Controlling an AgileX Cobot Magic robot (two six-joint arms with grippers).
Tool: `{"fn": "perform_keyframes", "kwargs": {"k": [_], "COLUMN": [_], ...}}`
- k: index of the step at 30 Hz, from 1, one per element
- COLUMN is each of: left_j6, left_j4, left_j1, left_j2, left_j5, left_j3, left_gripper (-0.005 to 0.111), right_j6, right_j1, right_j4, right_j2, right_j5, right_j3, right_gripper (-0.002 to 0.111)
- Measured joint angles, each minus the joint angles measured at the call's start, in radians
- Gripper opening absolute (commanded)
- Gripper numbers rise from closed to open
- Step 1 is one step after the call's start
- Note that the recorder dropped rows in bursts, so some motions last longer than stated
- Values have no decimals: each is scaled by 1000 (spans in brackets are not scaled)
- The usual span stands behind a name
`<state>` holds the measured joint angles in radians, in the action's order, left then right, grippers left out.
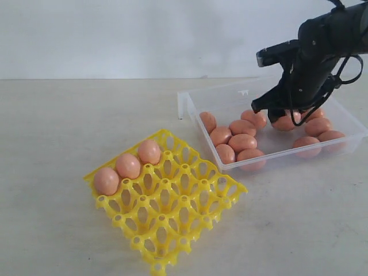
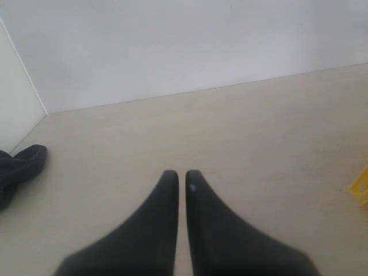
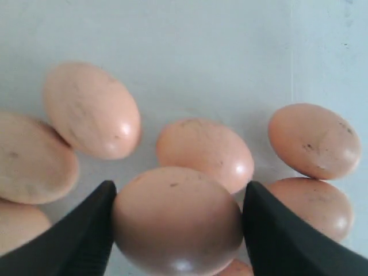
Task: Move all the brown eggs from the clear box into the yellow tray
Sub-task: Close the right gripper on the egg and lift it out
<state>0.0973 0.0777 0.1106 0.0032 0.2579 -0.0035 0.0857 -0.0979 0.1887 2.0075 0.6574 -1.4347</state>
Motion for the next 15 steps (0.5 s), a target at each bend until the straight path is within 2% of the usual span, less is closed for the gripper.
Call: {"fn": "perform_keyframes", "kwargs": {"k": [3, 6, 7, 8, 11, 15], "left_j6": [0, 0, 0, 0, 0, 0], "left_j4": [0, 0, 0, 0, 0, 0], "left_j1": [0, 0, 0, 0, 0, 0], "left_j2": [0, 0, 0, 0, 0, 0], "left_j5": [0, 0, 0, 0, 0, 0], "left_j3": [0, 0, 0, 0, 0, 0], "left_gripper": [4, 4, 4, 4, 4, 4], "right_j6": [13, 21, 21, 23, 66, 333], "right_j1": [0, 0, 0, -2, -10, -24], "right_j4": [-85, -228, -250, -280, -308, -269], "right_j2": [-50, -202, -240, -308, -427, -510], "right_j5": [-91, -389, -464, -625, -863, -1075], "right_j3": [54, 291, 348, 450, 605, 671], "right_gripper": [1, 1, 1, 1, 1, 0]}}
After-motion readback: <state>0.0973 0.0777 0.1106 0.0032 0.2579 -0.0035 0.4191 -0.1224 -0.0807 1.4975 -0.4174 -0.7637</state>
